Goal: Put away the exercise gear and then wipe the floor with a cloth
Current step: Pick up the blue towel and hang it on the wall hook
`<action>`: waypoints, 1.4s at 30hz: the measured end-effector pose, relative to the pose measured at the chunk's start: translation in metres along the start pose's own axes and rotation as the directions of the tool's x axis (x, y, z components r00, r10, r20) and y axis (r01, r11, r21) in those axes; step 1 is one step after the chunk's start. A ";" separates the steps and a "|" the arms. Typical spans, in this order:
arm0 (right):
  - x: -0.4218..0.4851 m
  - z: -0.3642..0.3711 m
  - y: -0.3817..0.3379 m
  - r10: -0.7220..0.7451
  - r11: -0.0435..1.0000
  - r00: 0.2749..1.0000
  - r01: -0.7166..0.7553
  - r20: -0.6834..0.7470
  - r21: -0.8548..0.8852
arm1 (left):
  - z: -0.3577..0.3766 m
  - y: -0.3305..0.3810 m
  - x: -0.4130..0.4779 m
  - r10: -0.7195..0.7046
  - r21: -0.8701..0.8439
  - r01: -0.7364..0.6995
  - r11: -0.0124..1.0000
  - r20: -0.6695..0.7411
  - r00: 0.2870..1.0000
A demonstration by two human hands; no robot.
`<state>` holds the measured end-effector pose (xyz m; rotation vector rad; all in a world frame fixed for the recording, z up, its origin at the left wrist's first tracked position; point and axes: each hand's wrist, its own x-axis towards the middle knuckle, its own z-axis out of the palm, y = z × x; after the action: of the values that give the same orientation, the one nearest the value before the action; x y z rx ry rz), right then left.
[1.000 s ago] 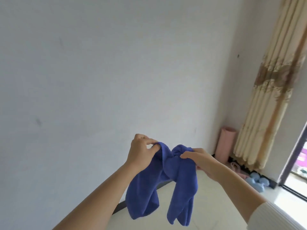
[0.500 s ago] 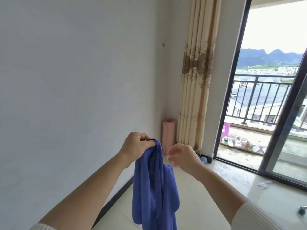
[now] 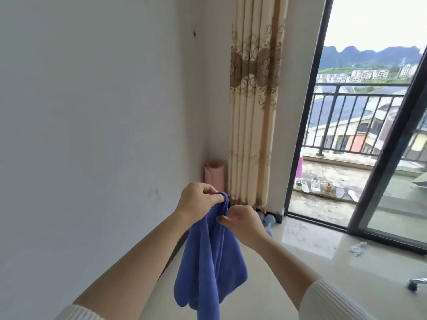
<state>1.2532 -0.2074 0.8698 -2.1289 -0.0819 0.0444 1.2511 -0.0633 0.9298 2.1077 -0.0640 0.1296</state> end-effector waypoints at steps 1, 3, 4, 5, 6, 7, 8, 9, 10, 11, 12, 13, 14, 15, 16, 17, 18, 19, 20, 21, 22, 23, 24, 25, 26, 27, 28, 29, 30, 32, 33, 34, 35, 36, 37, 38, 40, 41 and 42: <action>0.022 0.000 0.002 0.004 1.000 1.000 -0.004 -0.002 -0.006 | 0.003 -0.002 0.021 -0.002 -0.001 0.002 1.000 -0.012 1.000; 0.069 -0.003 0.007 0.024 0.999 1.000 -0.024 0.008 0.026 | 0.010 -0.009 0.066 -0.017 -0.014 0.016 1.000 -0.057 0.998; 0.094 -0.007 0.011 0.022 0.999 1.000 -0.023 0.013 0.041 | 0.014 -0.012 0.090 -0.032 -0.030 0.030 0.999 -0.085 0.996; 0.119 -0.011 0.014 0.011 0.999 1.000 -0.012 0.018 0.036 | 0.019 -0.015 0.113 -0.051 -0.050 0.045 0.998 -0.109 0.993; 0.144 -0.015 0.016 -0.005 1.000 1.000 0.005 0.025 0.013 | 0.024 -0.016 0.136 -0.069 -0.074 0.060 0.995 -0.126 0.990; 0.169 -0.020 0.016 -0.025 0.999 0.999 0.025 0.038 -0.019 | 0.030 -0.017 0.160 -0.083 -0.095 0.071 0.993 -0.139 0.987; 0.195 -0.026 0.017 -0.044 0.997 0.998 0.047 0.054 -0.057 | 0.035 -0.016 0.183 -0.095 -0.106 0.079 0.991 -0.150 0.984; 0.219 -0.032 0.016 -0.062 0.993 0.995 0.069 0.074 -0.098 | 0.040 -0.015 0.206 -0.103 -0.108 0.086 0.990 -0.163 0.981; 0.242 -0.037 0.016 -0.090 0.986 0.992 0.102 0.092 -0.132 | 0.043 -0.014 0.227 -0.107 -0.110 0.088 0.990 -0.177 0.978; 0.266 -0.041 0.015 -0.117 0.979 0.988 0.133 0.105 -0.157 | 0.044 -0.013 0.248 -0.109 -0.115 0.088 0.990 -0.190 0.976; 0.288 -0.044 0.015 -0.141 0.971 0.984 0.158 0.106 -0.181 | 0.045 -0.012 0.269 -0.114 -0.124 0.091 0.988 -0.200 0.973; 0.307 -0.046 0.015 -0.156 0.965 0.983 0.173 0.098 -0.199 | 0.044 -0.012 0.289 -0.126 -0.134 0.099 0.986 -0.207 0.970; 0.325 -0.048 0.015 -0.171 0.959 0.982 0.185 0.084 -0.213 | 0.043 -0.012 0.308 -0.140 -0.138 0.112 0.984 -0.212 0.967; 0.343 -0.049 0.016 -0.187 0.954 0.980 0.196 0.063 -0.226 | 0.041 -0.013 0.326 -0.150 -0.137 0.122 0.983 -0.214 0.965; 0.361 -0.050 0.017 -0.201 0.949 0.979 0.204 0.035 -0.242 | 0.040 -0.015 0.344 -0.157 -0.137 0.129 0.982 -0.216 0.964; 0.381 -0.052 0.018 -0.209 0.944 0.978 0.204 0.009 -0.258 | 0.038 -0.017 0.360 -0.164 -0.140 0.135 0.981 -0.220 0.962; 0.402 -0.055 0.019 -0.213 0.942 0.977 0.203 -0.006 -0.266 | 0.037 -0.021 0.377 -0.173 -0.143 0.143 0.979 -0.227 0.958; 0.425 -0.058 0.018 -0.221 0.943 0.975 0.211 -0.007 -0.258 | 0.035 -0.024 0.394 -0.182 -0.147 0.150 0.978 -0.235 0.955; 0.447 -0.062 0.017 -0.230 0.945 0.973 0.225 0.010 -0.238 | 0.034 -0.028 0.412 -0.190 -0.153 0.156 0.976 -0.240 0.952; 0.468 -0.064 0.015 -0.235 0.946 0.971 0.239 0.045 -0.219 | 0.032 -0.032 0.429 -0.196 -0.160 0.160 0.974 -0.240 0.951; 0.488 -0.065 0.014 -0.235 0.946 0.968 0.248 0.083 -0.210 | 0.031 -0.036 0.446 -0.198 -0.169 0.160 0.973 -0.238 0.951; 0.506 -0.065 0.012 -0.232 0.946 0.966 0.251 0.112 -0.207 | 0.030 -0.040 0.465 -0.196 -0.173 0.157 0.972 -0.236 0.952; 0.526 -0.063 0.010 -0.225 0.948 0.966 0.247 0.128 -0.202 | 0.028 -0.043 0.485 -0.189 -0.172 0.151 0.974 -0.238 0.953; 0.542 -0.061 0.007 -0.222 0.955 0.966 0.243 0.133 -0.173 | 0.027 -0.045 0.504 -0.181 -0.167 0.143 0.976 -0.239 0.954; 0.558 -0.057 0.004 -0.221 0.967 0.966 0.234 0.134 -0.096 | 0.024 -0.048 0.524 -0.170 -0.158 0.134 0.978 -0.242 0.955; 0.575 -0.054 0.000 -0.229 0.973 0.964 0.229 0.137 0.018 | 0.021 -0.051 0.544 -0.158 -0.146 0.125 0.981 -0.246 0.956; 0.592 -0.051 -0.005 -0.237 0.968 0.960 0.221 0.146 0.121 | 0.017 -0.053 0.565 -0.149 -0.135 0.119 0.984 -0.246 0.958; 0.609 -0.049 -0.012 -0.245 0.960 0.956 0.216 0.164 0.178 | 0.011 -0.055 0.586 -0.145 -0.127 0.117 0.985 -0.242 0.959; 0.626 -0.046 -0.017 -0.251 0.959 0.952 0.220 0.176 0.181 | 0.005 -0.056 0.606 -0.143 -0.123 0.116 0.986 -0.234 0.962; 0.662 -0.041 -0.027 -0.253 0.966 0.956 0.240 0.152 0.097 | -0.008 -0.056 0.643 -0.132 -0.102 0.113 0.988 -0.214 0.968; 0.680 -0.038 -0.033 -0.254 0.967 0.960 0.248 0.116 0.064 | -0.014 -0.055 0.659 -0.119 -0.082 0.104 0.991 -0.206 0.971; 0.699 -0.035 -0.038 -0.257 0.966 0.963 0.254 0.082 0.047 | -0.020 -0.055 0.674 -0.105 -0.061 0.094 0.994 -0.203 0.974; 0.717 -0.034 -0.045 -0.259 0.966 0.964 0.257 0.056 0.040 | -0.027 -0.054 0.688 -0.091 -0.043 0.084 0.996 -0.206 0.974; 0.734 -0.035 -0.053 -0.257 0.966 0.966 0.256 0.034 0.042 | -0.035 -0.052 0.701 -0.079 -0.028 0.075 0.997 -0.214 0.974; 0.750 -0.039 -0.062 -0.259 0.964 0.966 0.258 0.016 0.059 | -0.044 -0.051 0.714 -0.065 -0.012 0.064 0.998 -0.226 0.972; 0.766 -0.044 -0.072 -0.267 0.961 0.964 0.266 0.001 0.075 | -0.053 -0.049 0.727 -0.048 0.006 0.051 0.999 -0.240 0.970; 0.798 -0.058 -0.096 -0.302 0.947 0.952 0.304 -0.043 0.105 | -0.071 -0.040 0.751 -0.001 0.060 0.017 0.998 -0.261 0.965; 0.814 -0.065 -0.110 -0.319 0.935 0.945 0.327 -0.074 0.136 | -0.079 -0.034 0.764 0.034 0.092 -0.009 0.996 -0.264 0.964; 0.831 -0.073 -0.123 -0.337 0.922 0.936 0.349 -0.099 0.169 | -0.086 -0.027 0.776 0.073 0.123 -0.041 0.992 -0.263 0.962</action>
<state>2.0817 -0.1401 1.0131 -1.9012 -0.3957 -0.2204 2.0186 0.0293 1.0429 2.1866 0.0452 0.4606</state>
